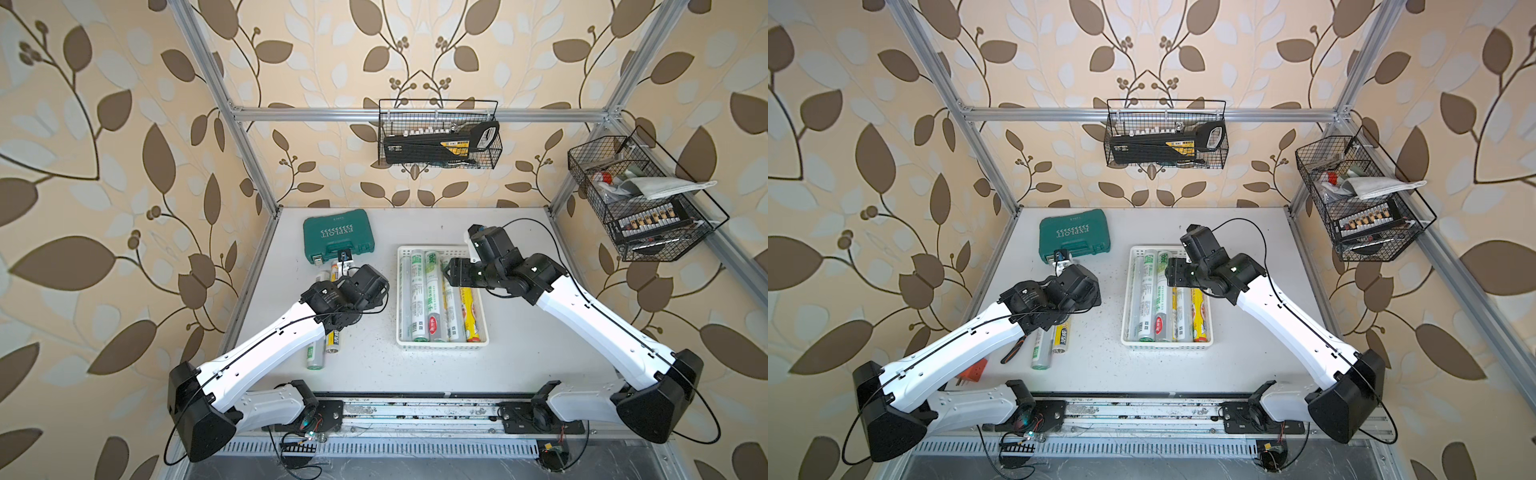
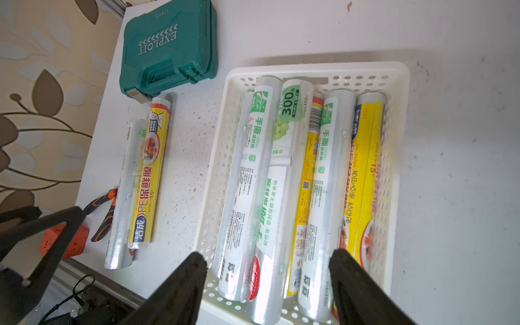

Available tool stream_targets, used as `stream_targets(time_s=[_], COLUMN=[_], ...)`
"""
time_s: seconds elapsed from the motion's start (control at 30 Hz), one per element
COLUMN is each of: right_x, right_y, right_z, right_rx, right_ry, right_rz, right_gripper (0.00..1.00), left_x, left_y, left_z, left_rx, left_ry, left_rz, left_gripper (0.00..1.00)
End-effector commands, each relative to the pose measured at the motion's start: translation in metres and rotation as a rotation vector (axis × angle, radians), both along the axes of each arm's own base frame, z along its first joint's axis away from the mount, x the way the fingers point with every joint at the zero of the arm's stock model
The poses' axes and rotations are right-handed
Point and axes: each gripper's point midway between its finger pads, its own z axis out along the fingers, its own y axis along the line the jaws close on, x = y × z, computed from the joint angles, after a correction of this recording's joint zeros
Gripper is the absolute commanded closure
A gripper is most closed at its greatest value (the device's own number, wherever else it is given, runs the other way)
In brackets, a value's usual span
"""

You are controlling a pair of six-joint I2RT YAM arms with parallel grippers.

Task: Put the plastic wrap into the basket
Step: Place the plastic wrap in the basket, then pick up the plastic wrap from the center of the board.

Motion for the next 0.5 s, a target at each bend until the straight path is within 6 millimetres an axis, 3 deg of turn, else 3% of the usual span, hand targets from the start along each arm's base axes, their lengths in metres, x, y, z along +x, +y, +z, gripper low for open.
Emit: stream_targets(time_s=[0.0,0.23,0.47], right_x=[-0.002,-0.004,-0.009], right_y=[-0.008,-0.010,-0.007], right_z=[-0.012,-0.029,-0.042], right_rx=[-0.076,-0.092,-0.077], right_ry=[-0.020,-0.027,-0.037], right_rz=[0.038,0.079,0.127], right_gripper=[0.27,0.27,0.27], left_x=[-0.001,0.001,0.007], left_y=[0.019,0.042,0.052], left_z=[-0.009,-0.043,-0.074], left_rx=[0.016,-0.026,-0.052], left_ry=[0.029,0.100,0.176], left_rz=[0.014,0.075,0.144], left_gripper=[0.01,0.01,0.01])
